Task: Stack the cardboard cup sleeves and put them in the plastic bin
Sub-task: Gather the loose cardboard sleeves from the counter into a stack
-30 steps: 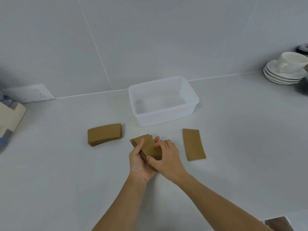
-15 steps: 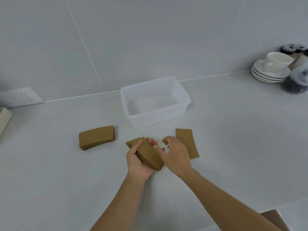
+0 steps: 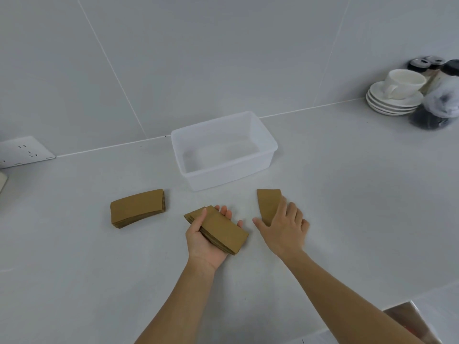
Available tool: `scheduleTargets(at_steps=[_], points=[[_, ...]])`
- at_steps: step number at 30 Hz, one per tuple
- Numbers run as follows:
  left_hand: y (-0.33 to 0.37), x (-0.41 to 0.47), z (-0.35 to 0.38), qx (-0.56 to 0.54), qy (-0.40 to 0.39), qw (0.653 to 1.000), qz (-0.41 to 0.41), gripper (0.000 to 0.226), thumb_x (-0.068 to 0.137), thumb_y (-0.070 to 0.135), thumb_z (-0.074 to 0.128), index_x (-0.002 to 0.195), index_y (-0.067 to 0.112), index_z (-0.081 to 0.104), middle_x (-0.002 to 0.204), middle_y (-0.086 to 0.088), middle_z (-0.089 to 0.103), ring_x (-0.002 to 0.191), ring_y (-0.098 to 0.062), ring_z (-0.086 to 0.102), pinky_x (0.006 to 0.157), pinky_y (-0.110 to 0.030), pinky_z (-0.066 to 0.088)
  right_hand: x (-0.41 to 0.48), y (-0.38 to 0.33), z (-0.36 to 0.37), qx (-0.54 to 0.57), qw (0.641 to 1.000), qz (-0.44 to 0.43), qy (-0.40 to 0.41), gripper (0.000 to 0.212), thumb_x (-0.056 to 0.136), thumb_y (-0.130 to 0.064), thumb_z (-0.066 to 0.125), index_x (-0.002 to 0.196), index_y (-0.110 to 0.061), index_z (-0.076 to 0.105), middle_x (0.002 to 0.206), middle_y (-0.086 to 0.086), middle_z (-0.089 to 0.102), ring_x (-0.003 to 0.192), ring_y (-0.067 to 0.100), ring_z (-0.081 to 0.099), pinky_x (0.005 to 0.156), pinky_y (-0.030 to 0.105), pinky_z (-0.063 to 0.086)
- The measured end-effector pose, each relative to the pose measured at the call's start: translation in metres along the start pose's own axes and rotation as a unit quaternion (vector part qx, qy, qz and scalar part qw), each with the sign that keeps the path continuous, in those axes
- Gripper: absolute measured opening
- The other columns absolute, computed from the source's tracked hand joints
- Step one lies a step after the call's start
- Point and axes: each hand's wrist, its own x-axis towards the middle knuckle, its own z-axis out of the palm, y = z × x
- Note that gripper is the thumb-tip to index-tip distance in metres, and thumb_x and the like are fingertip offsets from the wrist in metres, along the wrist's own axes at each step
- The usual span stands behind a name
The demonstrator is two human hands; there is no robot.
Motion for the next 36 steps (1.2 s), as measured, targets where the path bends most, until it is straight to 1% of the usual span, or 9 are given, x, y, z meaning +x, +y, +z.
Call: scheduleTargets(at_steps=[4, 11, 17, 21, 23, 25, 28, 32, 36], points=[[0.001, -0.001, -0.002, -0.001, -0.003, 1.000, -0.004, 0.041, 0.066, 0.029, 0.072, 0.101, 0.009, 0.065, 0.099, -0.010, 0.069, 0.089, -0.025, 0.066, 0.087, -0.055, 0.050, -0.002, 0.001, 0.002, -0.025, 0.999, -0.017, 0.024, 0.081, 0.081, -0.058, 0.045, 0.141, -0.011, 0.016, 0.139, 0.011, 0.037, 0.129, 0.029, 0.031, 0.102, 0.041, 0.027], [0.000, 0.000, -0.004, 0.002, -0.009, 1.000, -0.010, 0.044, 0.066, 0.031, 0.073, 0.104, 0.010, 0.065, 0.098, -0.009, 0.070, 0.088, -0.025, 0.068, 0.090, -0.056, 0.049, -0.005, -0.001, -0.002, -0.015, 0.999, -0.022, 0.019, 0.056, 0.086, -0.036, 0.047, 0.132, -0.009, 0.029, 0.129, 0.010, 0.046, 0.119, 0.028, 0.039, 0.097, 0.038, 0.031], [0.002, -0.004, 0.002, 0.005, 0.004, 1.000, -0.025, 0.048, 0.066, 0.034, 0.072, 0.106, 0.009, 0.064, 0.105, -0.010, 0.068, 0.095, -0.025, 0.065, 0.086, -0.056, 0.051, -0.005, -0.016, -0.023, 0.136, 0.991, -0.006, -0.021, 0.060, 0.078, -0.032, 0.058, 0.128, -0.009, 0.035, 0.123, 0.010, 0.049, 0.114, 0.027, 0.041, 0.095, 0.037, 0.030], [0.004, -0.006, 0.007, 0.016, 0.020, 0.999, -0.027, 0.055, 0.065, 0.037, 0.071, 0.113, 0.011, 0.063, 0.108, -0.009, 0.069, 0.094, -0.024, 0.068, 0.069, -0.044, 0.057, -0.015, -0.043, -0.036, 0.244, 0.966, -0.021, -0.082, 0.063, 0.076, -0.034, 0.061, 0.130, -0.014, 0.036, 0.127, 0.007, 0.048, 0.118, 0.025, 0.039, 0.102, 0.040, 0.032], [0.007, -0.006, 0.007, 0.036, 0.013, 0.999, -0.029, 0.054, 0.065, 0.041, 0.070, 0.111, 0.013, 0.062, 0.106, -0.007, 0.068, 0.098, -0.024, 0.065, 0.076, -0.041, 0.056, -0.021, -0.056, -0.042, 0.287, 0.952, -0.029, -0.104, 0.061, 0.077, -0.039, 0.060, 0.129, -0.017, 0.038, 0.123, 0.004, 0.048, 0.117, 0.023, 0.041, 0.102, 0.045, 0.035], [0.011, -0.006, 0.006, 0.058, 0.002, 0.998, -0.033, 0.051, 0.067, 0.046, 0.068, 0.108, 0.015, 0.062, 0.111, -0.009, 0.065, 0.104, -0.029, 0.060, 0.083, -0.043, 0.053, -0.026, -0.064, -0.046, 0.303, 0.943, -0.052, -0.126, 0.056, 0.078, -0.036, 0.059, 0.127, -0.018, 0.039, 0.121, 0.002, 0.048, 0.116, 0.022, 0.042, 0.101, 0.046, 0.037], [0.015, -0.008, 0.000, 0.066, -0.008, 0.997, -0.034, 0.062, 0.070, 0.050, 0.065, 0.118, 0.011, 0.062, 0.123, -0.014, 0.063, 0.110, -0.034, 0.061, 0.082, -0.045, 0.054, -0.033, -0.071, -0.047, 0.305, 0.936, -0.090, -0.153, 0.052, 0.079, -0.030, 0.057, 0.127, -0.018, 0.040, 0.122, 0.001, 0.046, 0.118, 0.020, 0.041, 0.103, 0.044, 0.037], [0.019, -0.009, -0.006, 0.069, -0.020, 0.997, -0.013, 0.055, 0.069, 0.051, 0.065, 0.106, 0.011, 0.071, 0.111, -0.015, 0.070, 0.102, -0.033, 0.066, 0.083, -0.045, 0.053, -0.041, -0.076, -0.044, 0.299, 0.930, -0.127, -0.171, 0.053, 0.078, -0.028, 0.057, 0.128, -0.020, 0.040, 0.122, 0.000, 0.046, 0.118, 0.018, 0.038, 0.103, 0.042, 0.035], [0.023, -0.010, -0.011, 0.063, -0.034, 0.997, 0.008, 0.046, 0.068, 0.050, 0.067, 0.096, 0.014, 0.074, 0.096, -0.009, 0.074, 0.091, -0.029, 0.070, 0.076, -0.042, 0.057, -0.050, -0.080, -0.036, 0.276, 0.928, -0.157, -0.196, 0.056, 0.077, -0.029, 0.058, 0.129, -0.021, 0.039, 0.124, 0.000, 0.046, 0.115, 0.017, 0.038, 0.102, 0.041, 0.037]])
